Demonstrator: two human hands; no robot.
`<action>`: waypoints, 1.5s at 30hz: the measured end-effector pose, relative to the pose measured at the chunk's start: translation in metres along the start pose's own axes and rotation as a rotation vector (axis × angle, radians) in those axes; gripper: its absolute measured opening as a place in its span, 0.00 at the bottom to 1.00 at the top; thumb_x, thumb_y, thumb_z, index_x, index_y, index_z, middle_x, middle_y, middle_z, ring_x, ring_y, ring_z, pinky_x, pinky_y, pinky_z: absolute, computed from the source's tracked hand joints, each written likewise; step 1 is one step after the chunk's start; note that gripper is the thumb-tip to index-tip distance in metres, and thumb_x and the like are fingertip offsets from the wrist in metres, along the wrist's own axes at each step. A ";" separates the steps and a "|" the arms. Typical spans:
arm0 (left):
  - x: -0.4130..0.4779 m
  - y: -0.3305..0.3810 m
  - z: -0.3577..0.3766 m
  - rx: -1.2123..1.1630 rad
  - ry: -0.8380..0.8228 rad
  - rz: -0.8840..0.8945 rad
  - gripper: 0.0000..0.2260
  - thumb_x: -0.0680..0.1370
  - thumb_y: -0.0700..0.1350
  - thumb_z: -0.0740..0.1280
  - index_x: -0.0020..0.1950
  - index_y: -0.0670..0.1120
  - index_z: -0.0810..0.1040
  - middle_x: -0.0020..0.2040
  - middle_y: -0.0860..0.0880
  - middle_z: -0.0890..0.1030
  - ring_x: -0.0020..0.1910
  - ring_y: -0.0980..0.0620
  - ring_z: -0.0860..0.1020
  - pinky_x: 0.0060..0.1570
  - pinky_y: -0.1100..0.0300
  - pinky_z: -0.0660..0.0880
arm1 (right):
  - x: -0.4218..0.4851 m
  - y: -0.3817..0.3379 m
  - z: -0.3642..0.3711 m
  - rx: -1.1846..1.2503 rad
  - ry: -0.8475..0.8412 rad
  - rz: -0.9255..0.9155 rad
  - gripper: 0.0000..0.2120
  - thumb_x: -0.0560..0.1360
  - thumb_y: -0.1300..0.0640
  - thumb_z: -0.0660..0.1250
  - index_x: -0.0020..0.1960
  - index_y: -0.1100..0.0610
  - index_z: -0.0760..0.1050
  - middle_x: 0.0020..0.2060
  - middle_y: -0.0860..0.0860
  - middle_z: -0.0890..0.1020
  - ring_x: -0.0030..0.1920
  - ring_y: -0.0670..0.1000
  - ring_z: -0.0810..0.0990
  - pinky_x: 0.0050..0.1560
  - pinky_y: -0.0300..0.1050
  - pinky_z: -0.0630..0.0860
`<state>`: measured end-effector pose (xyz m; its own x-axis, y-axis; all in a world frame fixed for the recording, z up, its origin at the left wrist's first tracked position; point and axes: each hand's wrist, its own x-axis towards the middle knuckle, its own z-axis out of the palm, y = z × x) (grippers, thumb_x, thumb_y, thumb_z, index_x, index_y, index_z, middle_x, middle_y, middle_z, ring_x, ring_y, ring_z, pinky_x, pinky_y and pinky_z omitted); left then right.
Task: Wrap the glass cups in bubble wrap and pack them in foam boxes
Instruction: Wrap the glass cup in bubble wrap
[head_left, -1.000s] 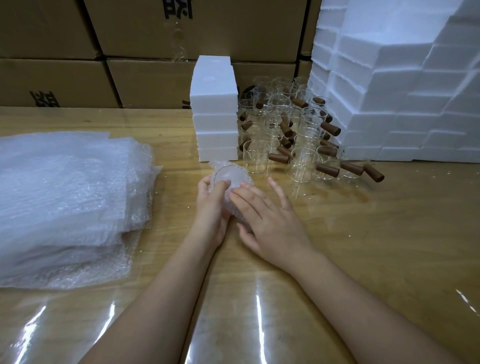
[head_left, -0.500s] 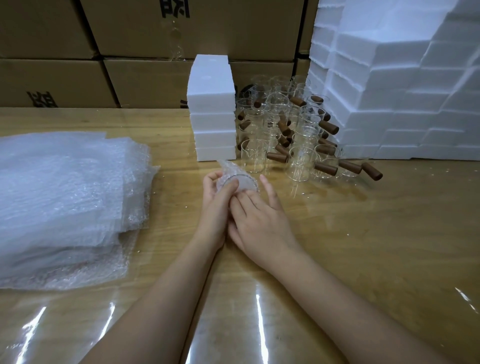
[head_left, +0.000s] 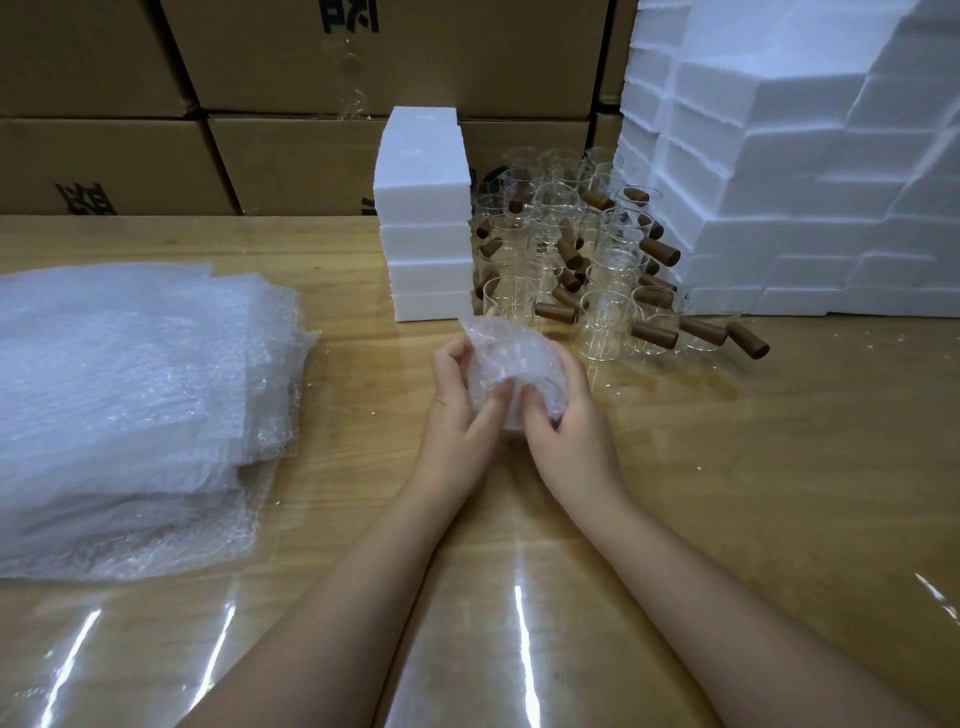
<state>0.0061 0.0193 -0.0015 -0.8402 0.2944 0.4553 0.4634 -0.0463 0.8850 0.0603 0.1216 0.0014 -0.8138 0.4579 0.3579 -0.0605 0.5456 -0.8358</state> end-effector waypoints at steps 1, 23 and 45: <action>-0.001 0.000 0.000 0.023 0.008 0.051 0.23 0.73 0.42 0.66 0.65 0.51 0.61 0.66 0.59 0.68 0.62 0.61 0.73 0.57 0.64 0.72 | 0.002 0.001 -0.003 -0.049 0.037 -0.049 0.25 0.74 0.58 0.66 0.69 0.48 0.65 0.54 0.49 0.80 0.52 0.53 0.80 0.53 0.52 0.76; 0.000 -0.005 0.000 0.665 0.118 -0.154 0.17 0.72 0.36 0.63 0.58 0.49 0.78 0.41 0.47 0.82 0.37 0.45 0.78 0.32 0.58 0.65 | 0.000 -0.010 -0.008 -0.834 0.117 -0.472 0.28 0.68 0.45 0.67 0.61 0.63 0.76 0.43 0.55 0.82 0.41 0.56 0.81 0.46 0.48 0.70; 0.003 -0.011 -0.003 0.573 0.079 -0.209 0.16 0.70 0.42 0.63 0.57 0.50 0.78 0.43 0.46 0.82 0.42 0.42 0.78 0.38 0.55 0.73 | 0.006 -0.002 -0.010 -0.675 0.120 -0.509 0.23 0.70 0.47 0.62 0.58 0.61 0.77 0.46 0.53 0.82 0.43 0.54 0.81 0.47 0.45 0.63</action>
<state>-0.0020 0.0174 -0.0093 -0.9376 0.1695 0.3035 0.3463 0.5319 0.7728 0.0616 0.1303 0.0097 -0.7119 0.0936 0.6960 -0.0144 0.9889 -0.1477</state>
